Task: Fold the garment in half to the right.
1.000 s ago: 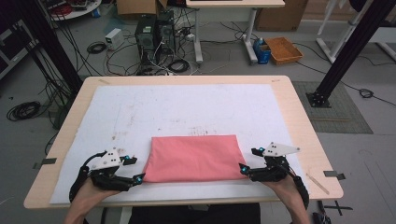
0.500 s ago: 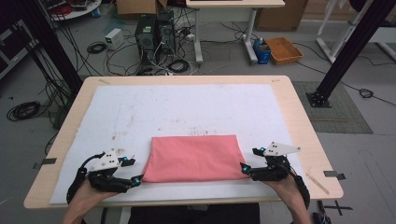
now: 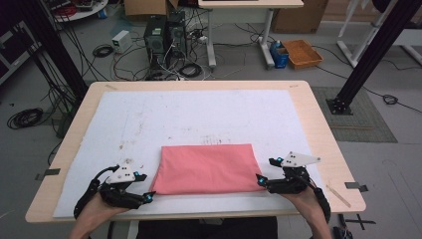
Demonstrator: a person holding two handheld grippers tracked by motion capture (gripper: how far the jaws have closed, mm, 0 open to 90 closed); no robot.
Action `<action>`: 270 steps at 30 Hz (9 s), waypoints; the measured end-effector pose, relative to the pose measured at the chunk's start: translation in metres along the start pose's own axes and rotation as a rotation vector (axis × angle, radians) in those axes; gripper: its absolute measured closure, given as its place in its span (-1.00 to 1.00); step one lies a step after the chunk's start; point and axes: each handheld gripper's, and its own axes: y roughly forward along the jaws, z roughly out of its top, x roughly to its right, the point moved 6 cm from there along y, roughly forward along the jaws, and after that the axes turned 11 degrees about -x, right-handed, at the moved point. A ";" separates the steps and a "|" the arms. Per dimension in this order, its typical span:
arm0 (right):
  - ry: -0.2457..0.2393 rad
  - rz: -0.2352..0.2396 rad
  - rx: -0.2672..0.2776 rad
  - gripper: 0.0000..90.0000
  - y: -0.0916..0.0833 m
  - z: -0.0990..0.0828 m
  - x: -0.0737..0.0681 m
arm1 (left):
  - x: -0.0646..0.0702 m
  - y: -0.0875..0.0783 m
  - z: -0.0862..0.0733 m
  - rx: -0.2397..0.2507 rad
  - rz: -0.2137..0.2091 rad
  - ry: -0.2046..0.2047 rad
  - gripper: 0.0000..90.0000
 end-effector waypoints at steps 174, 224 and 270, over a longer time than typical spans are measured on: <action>-0.392 0.231 -0.131 0.91 0.180 0.225 -0.114 | 0.013 -0.013 0.024 0.277 -0.063 0.005 0.80; -0.239 0.038 -0.217 0.92 0.091 0.110 0.023 | 0.115 0.123 0.154 0.175 -0.168 0.133 0.79; -0.198 -0.032 -0.249 0.74 0.109 0.105 0.018 | 0.135 0.146 0.174 0.134 -0.140 0.151 0.69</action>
